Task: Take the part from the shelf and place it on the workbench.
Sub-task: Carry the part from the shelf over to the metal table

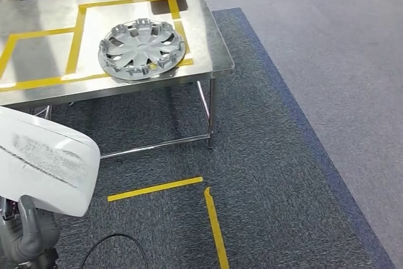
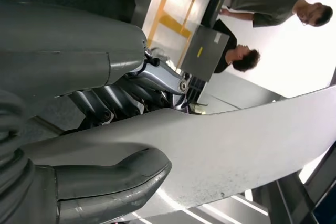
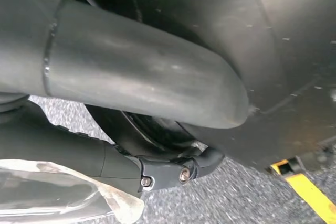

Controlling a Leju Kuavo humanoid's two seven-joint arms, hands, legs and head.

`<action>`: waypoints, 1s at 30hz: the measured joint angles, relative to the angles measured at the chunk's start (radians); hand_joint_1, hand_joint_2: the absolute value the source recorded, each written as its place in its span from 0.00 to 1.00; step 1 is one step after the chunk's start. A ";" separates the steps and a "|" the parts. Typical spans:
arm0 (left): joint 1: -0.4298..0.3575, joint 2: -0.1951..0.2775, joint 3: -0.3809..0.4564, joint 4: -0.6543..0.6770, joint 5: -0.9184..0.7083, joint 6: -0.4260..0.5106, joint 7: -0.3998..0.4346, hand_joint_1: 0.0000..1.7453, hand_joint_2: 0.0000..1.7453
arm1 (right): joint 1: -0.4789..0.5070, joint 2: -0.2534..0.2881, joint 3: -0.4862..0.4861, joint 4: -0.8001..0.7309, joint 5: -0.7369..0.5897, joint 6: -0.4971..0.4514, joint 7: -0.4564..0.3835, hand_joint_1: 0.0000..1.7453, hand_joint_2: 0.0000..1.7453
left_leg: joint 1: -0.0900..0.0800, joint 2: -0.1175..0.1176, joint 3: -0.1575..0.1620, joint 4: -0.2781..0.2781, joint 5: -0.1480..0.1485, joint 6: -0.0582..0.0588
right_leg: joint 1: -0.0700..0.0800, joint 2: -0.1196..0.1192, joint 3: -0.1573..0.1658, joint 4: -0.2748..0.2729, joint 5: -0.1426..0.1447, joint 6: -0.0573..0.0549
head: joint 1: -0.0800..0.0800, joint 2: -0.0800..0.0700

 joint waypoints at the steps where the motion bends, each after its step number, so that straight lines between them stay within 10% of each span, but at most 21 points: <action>1: 0.002 0.000 0.001 0.000 0.001 0.001 0.000 1.00 1.00 | -0.002 0.000 0.000 0.000 0.001 -0.005 0.002 0.00 0.00 | 0.002 -0.012 0.001 -0.003 0.002 0.007 | -0.002 0.011 0.004 0.003 -0.007 0.005 | 0.001 0.000; 4: 0.002 -0.001 0.002 0.000 -0.004 0.012 0.000 1.00 1.00 | -0.003 0.006 0.001 -0.001 0.002 -0.017 0.008 0.00 0.00 | 0.009 -0.046 0.002 -0.009 0.008 0.022 | -0.005 0.098 -0.052 0.122 -0.075 0.014 | 0.009 0.000; 7: 0.002 0.003 0.011 0.003 -0.006 0.024 -0.007 1.00 1.00 | -0.012 0.014 0.002 -0.001 0.009 -0.016 0.008 0.00 0.00 | 0.009 -0.084 0.002 -0.008 0.007 0.025 | -0.004 0.123 -0.149 0.289 -0.120 0.012 | 0.011 0.000; 11: 0.001 0.011 0.051 0.007 0.011 0.004 -0.013 1.00 1.00 | -0.023 0.018 0.006 -0.003 0.008 -0.008 0.008 0.00 0.00 | 0.009 -0.145 0.007 -0.005 0.004 0.019 | -0.007 0.171 -0.094 0.104 0.017 0.002 | 0.011 0.000; 14: 0.000 0.010 0.074 0.009 0.004 -0.022 -0.013 1.00 1.00 | -0.024 0.021 0.006 -0.004 -0.003 0.001 0.010 0.00 0.00 | 0.012 -0.182 -0.004 -0.001 0.006 0.001 | -0.008 0.214 -0.057 0.022 0.035 -0.006 | 0.011 0.000; 16: 0.002 0.008 0.085 0.008 0.000 -0.034 -0.014 1.00 1.00 | -0.025 0.023 0.006 -0.004 -0.001 0.000 0.010 0.00 0.00 | 0.016 -0.194 -0.009 -0.001 0.007 -0.013 | -0.007 0.192 -0.048 0.015 0.037 -0.016 | 0.011 0.000; 20: -0.007 0.005 0.097 0.007 0.000 -0.045 -0.009 1.00 1.00 | -0.020 0.027 0.005 -0.004 -0.001 -0.005 0.009 0.00 0.00 | 0.013 -0.094 -0.080 0.156 -0.076 -0.031 | -0.009 0.132 -0.036 0.007 0.035 -0.035 | -0.001 0.000; 23: -0.005 0.005 0.100 0.008 -0.005 -0.044 -0.003 1.00 1.00 | -0.018 0.027 0.005 -0.004 -0.004 -0.007 0.009 0.00 0.00 | 0.016 -0.071 -0.130 0.261 -0.101 -0.037 | -0.005 0.085 -0.030 0.007 0.027 -0.038 | -0.002 0.000; 27: -0.006 0.004 0.104 0.008 -0.010 -0.045 -0.003 1.00 1.00 | -0.021 0.027 0.004 -0.004 -0.002 -0.010 0.010 0.00 0.00 | 0.006 -0.007 -0.022 0.049 0.001 -0.019 | 0.001 0.035 -0.017 0.007 0.012 -0.029 | -0.001 0.000; 30: -0.006 0.001 0.107 0.008 -0.011 -0.046 -0.009 1.00 1.00 | -0.023 0.028 0.004 -0.004 -0.010 -0.016 0.010 0.00 0.00 | -0.004 0.009 -0.002 0.005 0.000 0.000 | 0.007 0.010 -0.009 0.004 0.002 -0.013 | 0.000 0.000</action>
